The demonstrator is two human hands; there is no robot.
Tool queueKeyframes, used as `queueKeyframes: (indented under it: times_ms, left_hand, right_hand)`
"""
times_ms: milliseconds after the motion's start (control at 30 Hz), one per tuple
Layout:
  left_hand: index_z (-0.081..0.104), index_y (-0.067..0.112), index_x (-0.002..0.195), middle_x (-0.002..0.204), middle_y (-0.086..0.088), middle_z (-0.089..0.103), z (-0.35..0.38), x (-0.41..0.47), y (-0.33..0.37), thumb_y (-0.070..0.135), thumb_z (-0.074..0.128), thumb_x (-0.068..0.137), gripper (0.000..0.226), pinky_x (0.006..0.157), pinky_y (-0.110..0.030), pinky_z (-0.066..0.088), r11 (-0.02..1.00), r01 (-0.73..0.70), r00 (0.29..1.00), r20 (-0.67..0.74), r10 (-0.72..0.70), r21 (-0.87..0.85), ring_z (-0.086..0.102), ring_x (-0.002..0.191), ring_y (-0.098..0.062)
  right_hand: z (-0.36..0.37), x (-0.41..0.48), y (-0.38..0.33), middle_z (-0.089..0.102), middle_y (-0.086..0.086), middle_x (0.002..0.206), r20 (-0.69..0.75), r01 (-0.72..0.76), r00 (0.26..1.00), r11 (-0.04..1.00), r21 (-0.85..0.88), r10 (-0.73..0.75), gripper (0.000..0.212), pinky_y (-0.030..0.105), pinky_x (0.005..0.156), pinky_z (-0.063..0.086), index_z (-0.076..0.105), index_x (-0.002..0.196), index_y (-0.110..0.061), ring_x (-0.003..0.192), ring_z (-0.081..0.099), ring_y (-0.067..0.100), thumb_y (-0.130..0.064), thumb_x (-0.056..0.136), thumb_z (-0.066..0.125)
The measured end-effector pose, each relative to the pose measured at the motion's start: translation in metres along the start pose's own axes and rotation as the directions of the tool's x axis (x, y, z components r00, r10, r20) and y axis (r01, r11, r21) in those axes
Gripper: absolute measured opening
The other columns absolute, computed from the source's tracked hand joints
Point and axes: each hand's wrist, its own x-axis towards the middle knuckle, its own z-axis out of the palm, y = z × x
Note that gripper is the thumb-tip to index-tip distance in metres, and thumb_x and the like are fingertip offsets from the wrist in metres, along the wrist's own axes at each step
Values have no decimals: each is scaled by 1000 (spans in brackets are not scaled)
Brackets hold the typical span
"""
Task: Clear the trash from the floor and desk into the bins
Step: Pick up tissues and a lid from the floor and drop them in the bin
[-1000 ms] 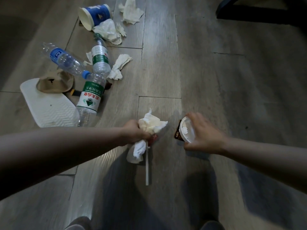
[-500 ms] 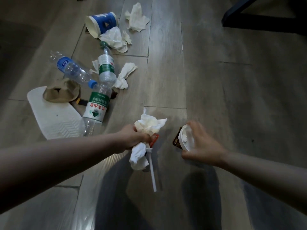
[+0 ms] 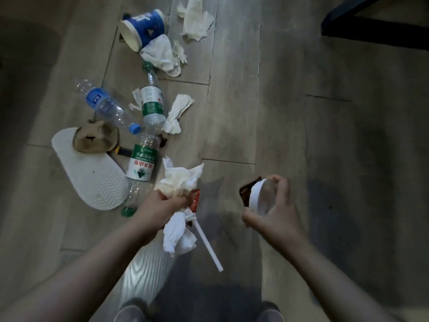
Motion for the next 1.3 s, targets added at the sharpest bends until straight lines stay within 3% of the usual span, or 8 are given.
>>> queueKeyframes:
  times_ms: [167,333,533,767,867,1000,1233,1300]
  left_hand:
    - [67,6,89,76,-11,72,-11,-104,49,2,63,83,8,55,-24,55,999,21,994,-102,-25,-43,69,66,-18]
    - [67,6,78,59,0,69,-14,-206,136,5,67,83,5,42,-14,46,988,12,981,-189,-41,-151,64,49,-3]
    - [69,10,76,63,-1,72,-2,-342,287,7,69,83,8,48,-17,50,958,-162,979,-163,125,-238,69,59,-12]
    - [69,10,69,65,-8,68,35,-494,439,5,67,84,16,49,-22,52,870,-360,930,-49,366,-337,68,58,-18]
    - [65,6,73,66,-9,63,50,-547,479,6,68,82,9,52,-26,51,831,-438,881,18,472,-342,63,59,-18]
    - [67,-4,85,70,-13,67,59,-596,509,9,66,84,13,51,-25,52,785,-521,829,19,558,-336,66,59,-20]
    - [68,5,85,70,-7,72,56,-656,565,16,64,88,12,51,-20,52,742,-593,709,234,665,-312,71,65,-15]
    - [70,12,89,76,-7,73,54,-675,574,23,65,87,12,61,-25,56,748,-596,675,322,664,-294,71,74,-16]
  right_hand:
    - [-60,-64,-69,40,-16,112,-1,-101,995,991,83,101,71,24,73,40,26,112,-46,97,46,1,-37,59,73]
    - [-150,-114,-174,41,-9,115,-49,-92,994,989,112,98,70,26,73,38,23,109,-48,101,45,12,-32,64,74]
    - [-282,-180,-314,51,-5,114,-131,-4,991,969,246,37,71,33,77,51,30,113,-45,101,55,16,-41,52,67]
    - [-439,-269,-435,54,-9,106,-330,199,940,922,333,-83,66,15,58,44,33,109,-46,91,58,7,-38,53,67]
    - [-493,-311,-465,56,-11,102,-433,275,895,896,349,-107,62,12,57,44,35,109,-42,86,58,2,-36,57,68]
    - [-535,-366,-492,56,-10,102,-563,337,821,878,340,-97,60,23,66,45,35,109,-39,87,58,3,-36,59,69]
    - [-567,-448,-532,50,-16,106,-789,398,613,879,264,-41,63,24,64,44,33,111,-41,93,54,6,-25,70,78]
    - [-565,-473,-540,48,-20,105,-827,407,562,873,269,-8,64,27,66,47,32,110,-44,92,53,5,-26,70,77]
